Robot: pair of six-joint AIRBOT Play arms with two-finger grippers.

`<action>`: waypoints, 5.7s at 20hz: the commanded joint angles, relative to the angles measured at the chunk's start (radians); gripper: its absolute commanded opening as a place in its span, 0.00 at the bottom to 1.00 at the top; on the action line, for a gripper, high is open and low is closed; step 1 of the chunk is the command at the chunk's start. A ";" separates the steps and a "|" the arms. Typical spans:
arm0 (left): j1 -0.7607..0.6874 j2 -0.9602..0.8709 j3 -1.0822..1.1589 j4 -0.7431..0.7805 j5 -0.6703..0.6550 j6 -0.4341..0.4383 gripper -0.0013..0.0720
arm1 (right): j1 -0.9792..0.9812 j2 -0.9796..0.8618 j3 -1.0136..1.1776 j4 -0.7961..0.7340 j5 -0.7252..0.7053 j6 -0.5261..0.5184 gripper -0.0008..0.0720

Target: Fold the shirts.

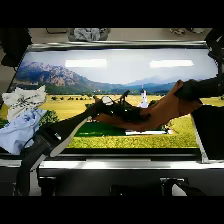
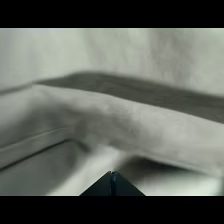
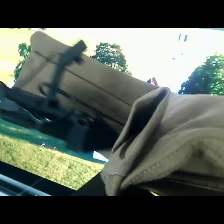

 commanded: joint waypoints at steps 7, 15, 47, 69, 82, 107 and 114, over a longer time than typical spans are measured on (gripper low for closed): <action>0.483 0.424 0.008 0.580 -0.264 0.011 0.06 | 0.377 -0.236 0.001 0.174 -0.328 0.028 0.06; 0.661 0.659 0.005 0.581 -0.272 0.012 0.06 | 0.638 -0.601 0.001 0.520 -0.672 0.010 0.81; 0.652 0.653 -0.045 0.566 -0.316 0.064 0.06 | -0.157 -0.299 -0.050 0.229 -0.196 -0.156 0.06; 0.652 0.653 -0.045 0.565 -0.320 0.093 0.06 | -0.883 -0.242 0.301 -0.116 0.183 -0.031 0.06; 0.652 0.654 -0.045 0.565 -0.320 0.090 0.06 | -0.883 -0.042 -0.453 -0.436 -0.110 0.016 0.27; 0.457 0.853 -0.595 1.131 -0.266 -0.249 1.00 | 0.266 -0.357 0.145 -0.440 0.058 -0.154 0.94; 0.455 0.851 -0.595 1.133 -0.265 -0.250 1.00 | 0.266 -0.357 0.145 -0.462 0.063 -0.158 0.94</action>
